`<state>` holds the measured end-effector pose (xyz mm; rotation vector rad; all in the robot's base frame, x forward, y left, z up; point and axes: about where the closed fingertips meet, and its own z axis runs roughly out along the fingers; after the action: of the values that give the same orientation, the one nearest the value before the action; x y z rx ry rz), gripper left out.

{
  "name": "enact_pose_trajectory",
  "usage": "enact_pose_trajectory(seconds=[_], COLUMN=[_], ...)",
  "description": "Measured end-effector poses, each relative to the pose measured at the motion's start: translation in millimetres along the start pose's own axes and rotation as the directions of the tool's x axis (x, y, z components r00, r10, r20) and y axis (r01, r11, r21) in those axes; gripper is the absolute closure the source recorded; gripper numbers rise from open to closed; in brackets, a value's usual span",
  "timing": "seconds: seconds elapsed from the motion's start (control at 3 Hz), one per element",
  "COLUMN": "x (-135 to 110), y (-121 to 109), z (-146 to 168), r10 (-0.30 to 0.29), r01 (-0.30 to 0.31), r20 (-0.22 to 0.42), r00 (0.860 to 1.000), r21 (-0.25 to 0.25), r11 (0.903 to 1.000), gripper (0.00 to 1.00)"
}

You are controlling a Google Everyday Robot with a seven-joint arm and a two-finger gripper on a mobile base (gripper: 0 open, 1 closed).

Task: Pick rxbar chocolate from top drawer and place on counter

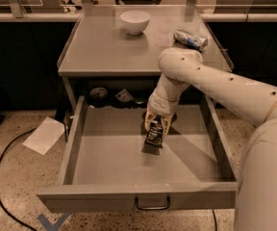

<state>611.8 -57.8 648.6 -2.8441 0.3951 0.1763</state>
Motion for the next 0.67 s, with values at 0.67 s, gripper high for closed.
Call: enact_pose_trajectory(seconds=[0.67], x=[14.0], y=[-18.9], z=[-48.5], r10=[-0.046], r01=[0.047], r20=[-0.012], r00=[0.999], r21=[0.076], r11=[0.9961], gripper=[1.0])
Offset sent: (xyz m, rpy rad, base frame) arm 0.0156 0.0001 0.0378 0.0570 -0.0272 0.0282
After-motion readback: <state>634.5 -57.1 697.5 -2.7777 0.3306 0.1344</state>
